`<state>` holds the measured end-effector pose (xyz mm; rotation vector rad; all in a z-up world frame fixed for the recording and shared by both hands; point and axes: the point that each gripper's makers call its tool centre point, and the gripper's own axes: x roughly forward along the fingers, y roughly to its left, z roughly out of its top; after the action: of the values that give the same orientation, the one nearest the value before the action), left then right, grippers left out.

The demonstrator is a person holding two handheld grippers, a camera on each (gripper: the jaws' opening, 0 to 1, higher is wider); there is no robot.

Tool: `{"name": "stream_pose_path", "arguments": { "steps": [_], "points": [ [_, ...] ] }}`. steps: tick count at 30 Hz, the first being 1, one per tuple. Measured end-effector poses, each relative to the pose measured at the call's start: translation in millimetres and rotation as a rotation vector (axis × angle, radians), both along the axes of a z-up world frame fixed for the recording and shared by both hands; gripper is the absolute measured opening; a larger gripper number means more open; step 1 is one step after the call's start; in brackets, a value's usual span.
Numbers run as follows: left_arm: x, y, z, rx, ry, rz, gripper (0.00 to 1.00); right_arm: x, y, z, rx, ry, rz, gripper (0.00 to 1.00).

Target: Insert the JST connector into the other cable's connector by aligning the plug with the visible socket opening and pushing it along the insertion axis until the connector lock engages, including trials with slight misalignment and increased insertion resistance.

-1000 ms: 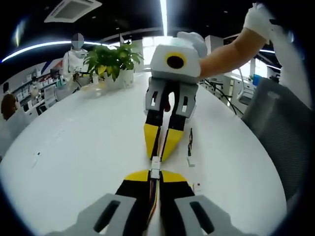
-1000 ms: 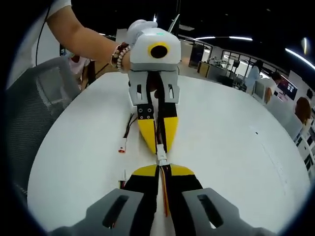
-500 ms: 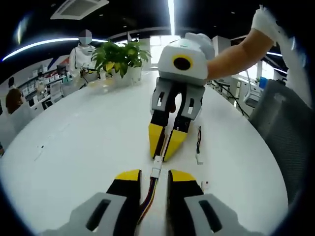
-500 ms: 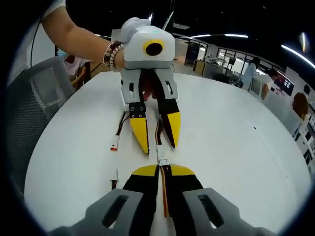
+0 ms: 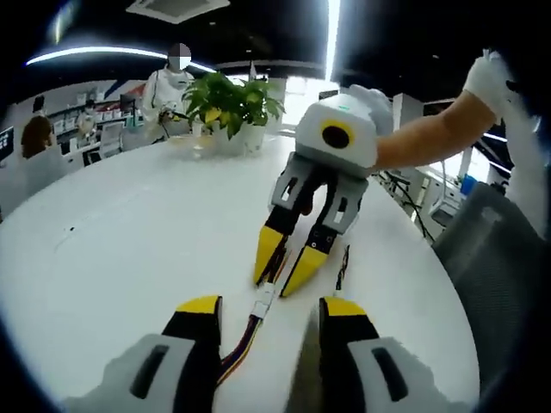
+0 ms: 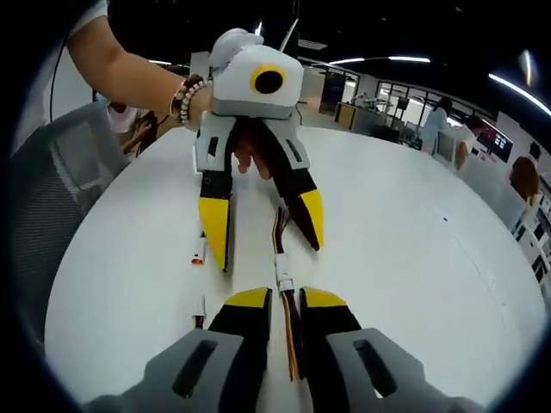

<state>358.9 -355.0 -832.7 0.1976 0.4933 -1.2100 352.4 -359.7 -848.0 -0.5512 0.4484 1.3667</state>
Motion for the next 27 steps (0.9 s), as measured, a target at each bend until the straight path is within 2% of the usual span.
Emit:
{"name": "stream_pose_path", "arguments": {
  "steps": [4,5,6,7,9,11,14,17,22,24,26,27],
  "points": [
    [-2.0,1.7,-0.2,-0.003,0.004,0.010,0.45,-1.0,-0.7,1.8,0.001,-0.001,0.000,0.11],
    [0.4,2.9,2.7,-0.012,-0.017,0.026,0.48,-1.2,-1.6,3.3,0.004,-0.004,0.000,0.11],
    [9.1,6.6,4.3,-0.013,-0.035,0.092,0.55,-1.0,-2.5,4.3,0.006,-0.003,-0.003,0.12],
    [1.5,5.2,5.5,-0.025,-0.019,0.044,0.54,-1.0,-3.8,5.2,0.008,0.001,-0.007,0.12],
    [4.1,5.0,13.4,-0.073,-0.038,0.071,0.52,-1.4,-7.1,7.9,0.014,0.004,-0.012,0.13],
    [0.8,5.9,18.1,-0.109,-0.016,0.081,0.57,-2.5,-11.3,11.1,0.018,0.001,-0.017,0.14],
    [-5.5,8.6,20.5,-0.120,-0.017,0.088,0.66,-6.1,-17.1,17.2,0.042,0.013,-0.025,0.15],
    [-20.3,8.2,24.8,-0.160,0.004,0.078,0.73,-19.6,-19.3,24.0,0.084,0.037,-0.014,0.17],
    [-46.3,13.5,14.7,-0.141,0.025,0.057,0.70,-40.4,-21.8,22.1,0.093,0.049,0.013,0.16],
    [-51.1,15.2,11.1,-0.133,0.031,0.056,0.63,-47.6,-22.1,20.3,0.101,0.059,0.016,0.16],
    [-55.5,17.3,9.0,-0.133,0.043,0.052,0.52,-53.5,-21.7,18.4,0.108,0.073,0.018,0.16],
    [-57.2,17.5,10.5,-0.146,0.050,0.055,0.50,-55.2,-21.6,17.2,0.106,0.074,0.018,0.16]
  ]
}}
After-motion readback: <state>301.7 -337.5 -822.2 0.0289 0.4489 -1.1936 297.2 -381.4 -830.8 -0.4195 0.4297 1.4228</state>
